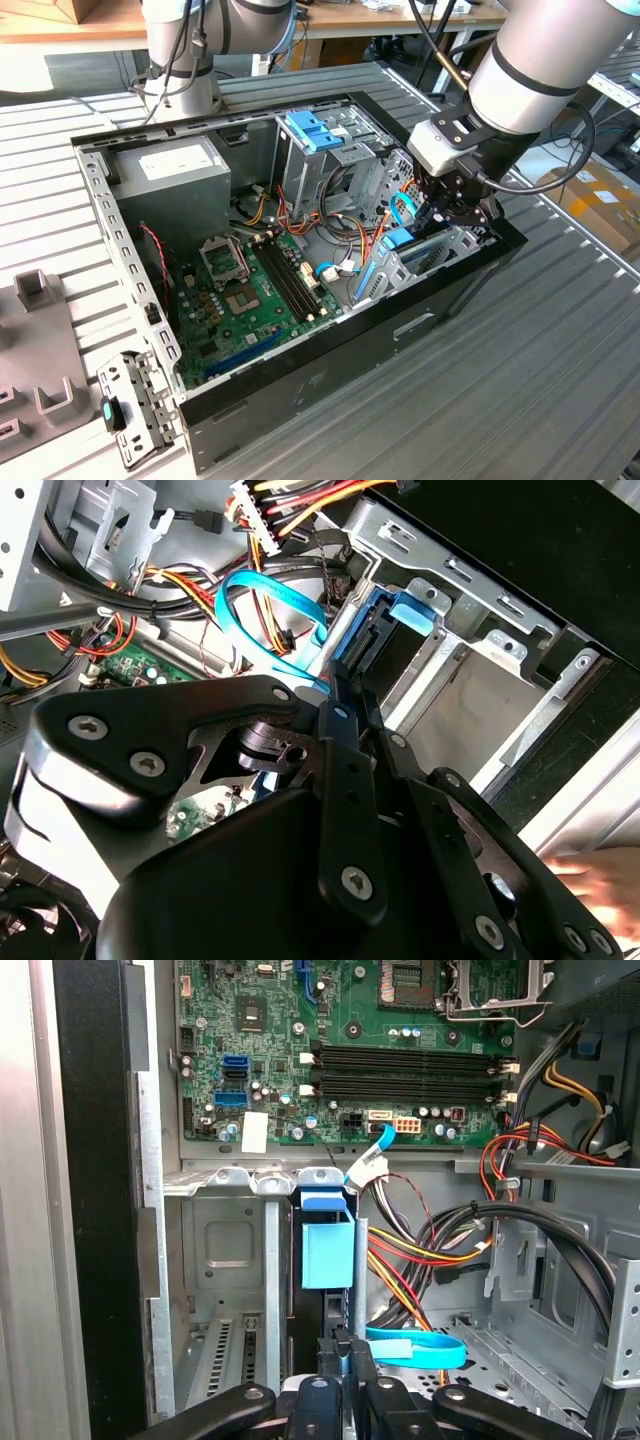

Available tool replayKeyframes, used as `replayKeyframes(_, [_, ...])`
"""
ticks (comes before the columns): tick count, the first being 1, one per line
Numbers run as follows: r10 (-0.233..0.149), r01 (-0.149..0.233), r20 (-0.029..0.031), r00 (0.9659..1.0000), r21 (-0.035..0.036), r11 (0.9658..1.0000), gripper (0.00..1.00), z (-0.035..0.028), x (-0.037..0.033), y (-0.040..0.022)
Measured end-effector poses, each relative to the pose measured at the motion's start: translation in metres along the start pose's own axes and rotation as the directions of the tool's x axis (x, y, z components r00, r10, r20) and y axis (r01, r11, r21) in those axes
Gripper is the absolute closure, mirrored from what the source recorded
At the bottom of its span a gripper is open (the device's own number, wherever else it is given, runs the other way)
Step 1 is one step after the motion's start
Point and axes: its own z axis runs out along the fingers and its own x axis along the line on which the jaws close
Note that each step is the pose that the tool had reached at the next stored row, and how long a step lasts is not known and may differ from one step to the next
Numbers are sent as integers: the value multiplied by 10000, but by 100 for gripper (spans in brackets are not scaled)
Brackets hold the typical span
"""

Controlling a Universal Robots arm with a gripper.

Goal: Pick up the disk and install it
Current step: 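Insert the first disk wire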

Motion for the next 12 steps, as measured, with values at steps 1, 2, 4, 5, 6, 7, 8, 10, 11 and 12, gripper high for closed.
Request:
replayKeyframes(1, [0, 0, 1, 10000, 0, 10000, 84, 0, 0, 0])
replayKeyframes(2, [0, 0, 0, 10000, 0, 10000, 84, 1, 0, 0])
replayKeyframes(4, [0, 0, 0, 10000, 0, 10000, 84, 1, 0, 0])
replayKeyframes(5, [0, 0, 1, 10000, 0, 10000, 84, 1, 0, 0])
replayKeyframes(6, [0, 0, 1, 10000, 0, 10000, 84, 2, 0, 0])
replayKeyframes(7, [0, 0, 0, 10000, 0, 10000, 84, 2, 0, 0])
replayKeyframes(8, [0, 0, 2, 10000, 0, 10000, 84, 3, 0, 0])
replayKeyframes(10, [0, 0, 5, 10000, 0, 10000, 77, 5, 1, 1])
replayKeyframes(11, [0, 0, 1, 10000, 0, 10000, 65, 3, 0, 0])
replayKeyframes(12, [-1, 1, 0, 10000, 0, 10000, 59, 3, 0, 0])
